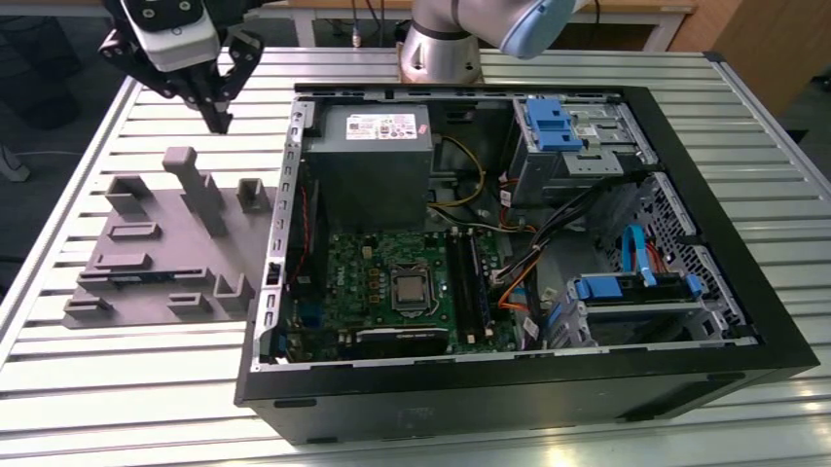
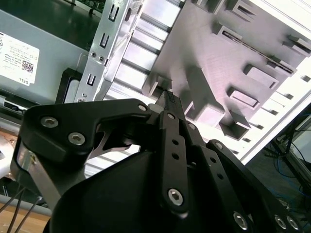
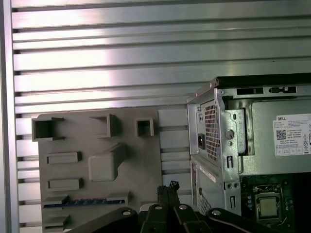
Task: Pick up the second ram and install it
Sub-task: 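Reach for the second ram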
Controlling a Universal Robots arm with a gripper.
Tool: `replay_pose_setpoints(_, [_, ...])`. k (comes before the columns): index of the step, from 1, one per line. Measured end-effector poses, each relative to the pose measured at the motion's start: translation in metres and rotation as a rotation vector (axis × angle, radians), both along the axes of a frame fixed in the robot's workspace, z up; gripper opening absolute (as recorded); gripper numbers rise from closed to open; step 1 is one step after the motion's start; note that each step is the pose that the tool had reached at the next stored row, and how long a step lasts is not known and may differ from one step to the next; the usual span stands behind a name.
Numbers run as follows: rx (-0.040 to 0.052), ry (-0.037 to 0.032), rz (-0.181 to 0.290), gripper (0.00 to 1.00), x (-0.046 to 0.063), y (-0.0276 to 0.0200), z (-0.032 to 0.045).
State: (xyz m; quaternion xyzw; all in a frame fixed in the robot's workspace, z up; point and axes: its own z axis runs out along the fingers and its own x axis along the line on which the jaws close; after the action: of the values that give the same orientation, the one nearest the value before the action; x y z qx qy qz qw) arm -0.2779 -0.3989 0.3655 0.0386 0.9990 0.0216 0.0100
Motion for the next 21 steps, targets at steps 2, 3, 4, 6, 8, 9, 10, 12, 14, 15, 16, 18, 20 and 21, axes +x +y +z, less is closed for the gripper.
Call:
replay_pose_setpoints(2, [0.0000,0.0000,0.000,0.11,-0.001,0.0000,-0.0007])
replay_pose_setpoints(3, [0.0000,0.0000,0.000,0.11,-0.002,0.0000,-0.0012])
replay_pose_setpoints(4, [-0.0021,0.0000,0.000,0.11,-0.002,0.0000,-0.0014])
replay_pose_setpoints(6, [-0.0186,-0.0006,0.000,0.11,-0.003,0.0000,-0.0014])
replay_pose_setpoints(8, [-0.0215,-0.0006,0.000,0.11,-0.003,-0.0001,-0.0020])
replay_pose_setpoints(9, [-0.0217,-0.0005,0.000,0.11,-0.004,-0.0001,-0.0021])
replay_pose_setpoints(10, [-0.0217,-0.0005,0.000,0.11,-0.005,0.0000,-0.0024])
replay_pose_setpoints(12, [-0.0217,-0.0006,0.000,0.11,-0.007,-0.0001,-0.0028])
replay_pose_setpoints(14, [-0.0217,-0.0005,0.000,0.11,-0.010,-0.0002,-0.0031])
replay_pose_setpoints(15, [-0.0217,-0.0006,0.000,0.11,-0.011,-0.0003,-0.0033])
replay_pose_setpoints(16, [-0.0217,-0.0005,0.000,0.11,-0.013,-0.0003,-0.0035])
replay_pose_setpoints(18, [-0.0217,-0.0006,0.000,0.11,-0.015,-0.0005,-0.0039])
replay_pose_setpoints(20, [-0.0217,-0.0006,0.000,0.11,-0.017,-0.0006,-0.0043])
replay_pose_setpoints(21, [-0.0217,-0.0006,0.000,0.11,-0.019,-0.0007,-0.0045])
